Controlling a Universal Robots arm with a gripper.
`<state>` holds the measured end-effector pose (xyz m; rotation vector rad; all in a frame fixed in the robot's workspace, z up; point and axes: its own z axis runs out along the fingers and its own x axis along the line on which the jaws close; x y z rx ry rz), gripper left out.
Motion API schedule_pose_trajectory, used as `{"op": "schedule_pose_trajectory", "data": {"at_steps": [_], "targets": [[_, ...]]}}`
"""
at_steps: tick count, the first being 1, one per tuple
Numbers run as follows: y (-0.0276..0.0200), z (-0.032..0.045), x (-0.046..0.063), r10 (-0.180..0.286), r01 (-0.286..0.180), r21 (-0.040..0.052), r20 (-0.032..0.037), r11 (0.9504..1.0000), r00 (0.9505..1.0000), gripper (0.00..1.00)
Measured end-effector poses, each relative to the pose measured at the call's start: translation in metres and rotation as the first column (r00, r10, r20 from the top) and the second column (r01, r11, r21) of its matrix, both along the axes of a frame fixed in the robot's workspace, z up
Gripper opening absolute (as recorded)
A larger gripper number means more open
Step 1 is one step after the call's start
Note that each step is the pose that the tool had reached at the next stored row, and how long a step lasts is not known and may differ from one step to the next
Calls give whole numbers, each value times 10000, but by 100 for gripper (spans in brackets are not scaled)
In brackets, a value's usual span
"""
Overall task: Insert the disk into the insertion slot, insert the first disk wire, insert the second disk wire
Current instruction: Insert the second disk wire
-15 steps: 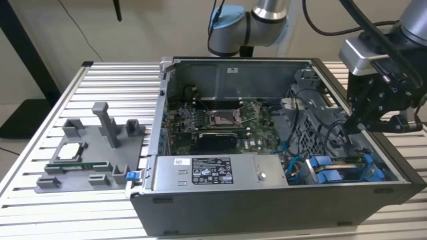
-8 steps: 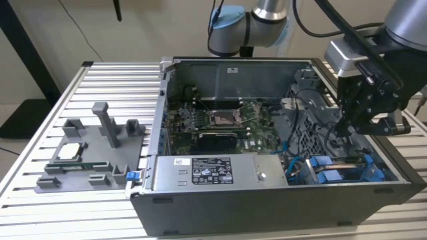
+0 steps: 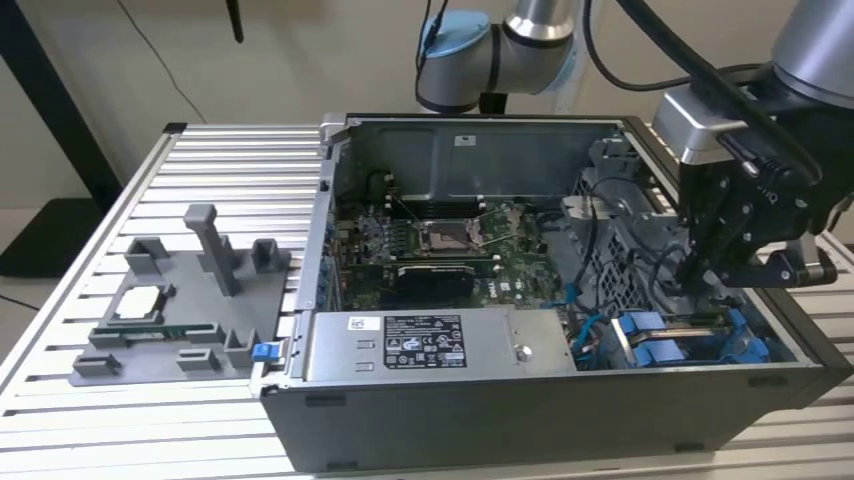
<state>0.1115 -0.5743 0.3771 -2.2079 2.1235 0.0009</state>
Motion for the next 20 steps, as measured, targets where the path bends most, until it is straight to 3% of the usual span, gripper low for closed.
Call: {"op": "schedule_pose_trajectory", "data": {"at_steps": [3,13,16,20], "targets": [[-1,-46,2,2,-2,0,-7,10000,10000,0],[-1,-52,1,2,-2,4,-9,10000,10000,0],[-1,-83,12,2,-2,10,-59,10000,10000,0],[-1,-137,47,2,-2,26,-75,10000,10000,0]]}}
